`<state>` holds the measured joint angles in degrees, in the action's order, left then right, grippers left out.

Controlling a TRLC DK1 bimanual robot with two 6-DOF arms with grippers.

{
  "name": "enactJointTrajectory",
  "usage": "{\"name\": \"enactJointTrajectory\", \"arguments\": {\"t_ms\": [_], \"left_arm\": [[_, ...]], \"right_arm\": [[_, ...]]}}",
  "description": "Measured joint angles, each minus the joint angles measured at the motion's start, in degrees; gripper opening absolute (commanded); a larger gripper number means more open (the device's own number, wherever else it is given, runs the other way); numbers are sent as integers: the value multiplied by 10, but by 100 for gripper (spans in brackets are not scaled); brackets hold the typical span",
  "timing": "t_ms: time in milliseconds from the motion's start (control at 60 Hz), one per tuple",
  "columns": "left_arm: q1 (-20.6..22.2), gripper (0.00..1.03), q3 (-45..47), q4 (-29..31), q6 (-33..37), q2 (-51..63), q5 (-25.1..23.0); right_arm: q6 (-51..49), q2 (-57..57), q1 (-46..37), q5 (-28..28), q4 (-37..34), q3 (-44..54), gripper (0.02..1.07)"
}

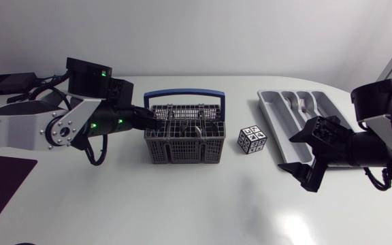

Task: Transfer all utensils from the basket to the drawer tray.

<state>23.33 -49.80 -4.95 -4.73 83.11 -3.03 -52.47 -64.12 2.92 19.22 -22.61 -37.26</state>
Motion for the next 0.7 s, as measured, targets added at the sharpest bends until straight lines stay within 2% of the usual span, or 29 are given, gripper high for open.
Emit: {"name": "enactJointTrajectory", "arguments": {"t_ms": [233,700], "left_arm": [[15,4,-8,61,0,-48,1],[20,4,-83,171,19,-124,7]], "right_arm": [[0,0,0,0,2,9,100],[0,38,7,0,2,19,102]]}}
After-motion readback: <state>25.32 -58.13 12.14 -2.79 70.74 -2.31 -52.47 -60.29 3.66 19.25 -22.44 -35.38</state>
